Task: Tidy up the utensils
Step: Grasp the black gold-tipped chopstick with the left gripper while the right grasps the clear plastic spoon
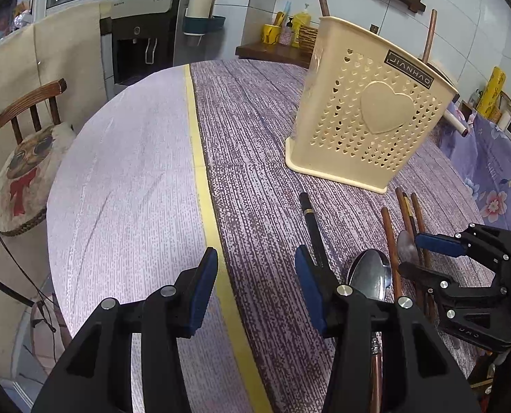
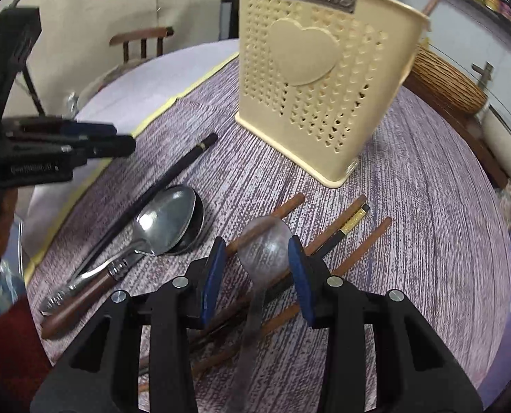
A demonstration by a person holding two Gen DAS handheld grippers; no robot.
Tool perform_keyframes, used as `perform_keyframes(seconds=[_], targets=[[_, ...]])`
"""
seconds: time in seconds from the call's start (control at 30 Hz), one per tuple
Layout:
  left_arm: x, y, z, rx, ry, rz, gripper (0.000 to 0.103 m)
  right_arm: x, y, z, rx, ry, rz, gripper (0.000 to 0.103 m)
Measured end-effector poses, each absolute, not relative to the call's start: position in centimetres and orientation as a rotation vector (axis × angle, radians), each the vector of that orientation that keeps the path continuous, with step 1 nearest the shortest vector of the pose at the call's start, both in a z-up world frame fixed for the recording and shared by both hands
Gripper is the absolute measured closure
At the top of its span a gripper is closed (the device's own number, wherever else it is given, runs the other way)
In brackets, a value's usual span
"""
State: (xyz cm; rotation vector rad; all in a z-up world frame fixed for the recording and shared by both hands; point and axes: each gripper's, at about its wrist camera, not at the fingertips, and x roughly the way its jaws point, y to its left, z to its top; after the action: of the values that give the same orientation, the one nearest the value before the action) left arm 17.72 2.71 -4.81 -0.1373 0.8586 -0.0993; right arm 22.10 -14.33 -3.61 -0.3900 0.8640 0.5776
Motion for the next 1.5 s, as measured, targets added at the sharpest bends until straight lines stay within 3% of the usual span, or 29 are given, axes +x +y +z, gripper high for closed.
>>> perform_keyframes(seconds=[0.23,0.3,0.37,0.8,1.03,1.17,1.3,1.5], targets=[[17.8,2.5,-4.7,-0.137,0.860,-0.109,0.056,23.2,-15.1,-3.3,-0.453,0.906,0.692,0.064],[17.7,2.4,-4.7,-0.137,0.860,-0.113,0.056,23.3,-15.3,-3.3,-0.466,0.930,0.715,0.050],[17.8,2.3,-4.7,-0.135,0.860,-0.116,0.056,23.4,-15.2,-3.9,-0.507,0.950,0.715,0.048],[17.8,2.0,-4.9,-0.135,0.865,-0.128,0.056,24.7,-13.9,-3.6,-0.684,0.949,0.837,0.048],[17.9,2.1,-5.0,-0.134,0.873,-0.124,0.056,26.2,-14.8,-4.1,-0.545,1.027,0.880,0.048],[18.5,1.5,-5.0,-0.124,0.880,-0.135,0.056,25.1,-15.8,-4.1,-0.487,1.009,0.842,0.052],[19.6,0.3,-5.0,-0.105,0.896,-0.167,0.056,23.8,-15.7,-4.0,-0.462,1.001,0.811,0.066],[21.6,-1.5,-5.6,-0.046,0.941,-0.189,0.059,23.4,-15.7,-4.2,-0.399,1.002,0.729,0.066]])
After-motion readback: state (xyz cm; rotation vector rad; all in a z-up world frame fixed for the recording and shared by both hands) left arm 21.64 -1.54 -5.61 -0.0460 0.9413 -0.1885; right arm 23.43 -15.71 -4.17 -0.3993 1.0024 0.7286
